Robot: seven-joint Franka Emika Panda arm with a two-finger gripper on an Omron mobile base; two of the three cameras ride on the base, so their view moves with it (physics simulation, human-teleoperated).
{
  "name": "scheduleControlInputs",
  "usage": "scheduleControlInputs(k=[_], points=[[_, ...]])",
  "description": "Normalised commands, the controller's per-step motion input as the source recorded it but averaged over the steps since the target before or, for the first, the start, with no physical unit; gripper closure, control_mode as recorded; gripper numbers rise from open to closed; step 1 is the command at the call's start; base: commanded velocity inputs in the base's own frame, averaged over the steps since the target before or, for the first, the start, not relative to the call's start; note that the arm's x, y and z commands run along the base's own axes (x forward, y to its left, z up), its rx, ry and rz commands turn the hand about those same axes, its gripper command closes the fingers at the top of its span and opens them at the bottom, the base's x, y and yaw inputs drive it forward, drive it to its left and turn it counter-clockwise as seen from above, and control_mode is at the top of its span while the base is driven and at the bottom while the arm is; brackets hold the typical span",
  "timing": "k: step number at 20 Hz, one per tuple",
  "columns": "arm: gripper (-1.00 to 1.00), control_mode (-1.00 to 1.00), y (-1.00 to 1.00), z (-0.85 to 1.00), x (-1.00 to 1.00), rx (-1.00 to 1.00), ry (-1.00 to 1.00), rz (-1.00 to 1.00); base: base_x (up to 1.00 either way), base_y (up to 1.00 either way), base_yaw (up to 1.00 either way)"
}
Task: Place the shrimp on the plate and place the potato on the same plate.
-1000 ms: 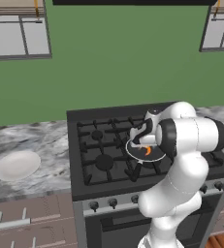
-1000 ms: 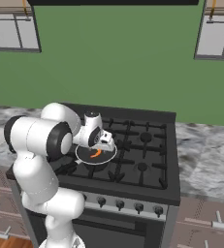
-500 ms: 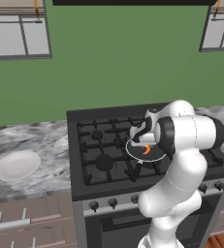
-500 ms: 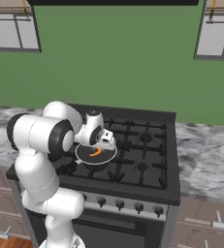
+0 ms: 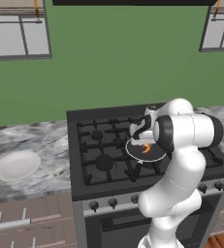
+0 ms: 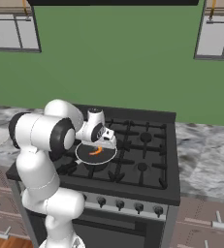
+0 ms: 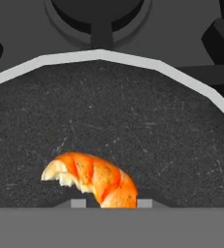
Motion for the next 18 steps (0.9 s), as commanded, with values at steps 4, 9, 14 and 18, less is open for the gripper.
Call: scheduleControlInputs(k=[4, 9, 14, 18], points=[[1.0, -1.0, 0.0, 0.09, -0.01, 0.0, 0.04, 0.0, 0.0, 0.0, 0.0], [1.0, -1.0, 0.0, 0.3, -0.17, 0.0, 0.02, 0.0, 0.0, 0.0, 0.0], [1.0, -1.0, 0.0, 0.38, -0.26, 0.0, 0.02, 0.0, 0.0, 0.0, 0.0], [1.0, -1.0, 0.0, 0.45, -0.34, 0.0, 0.04, 0.0, 0.0, 0.0, 0.0]])
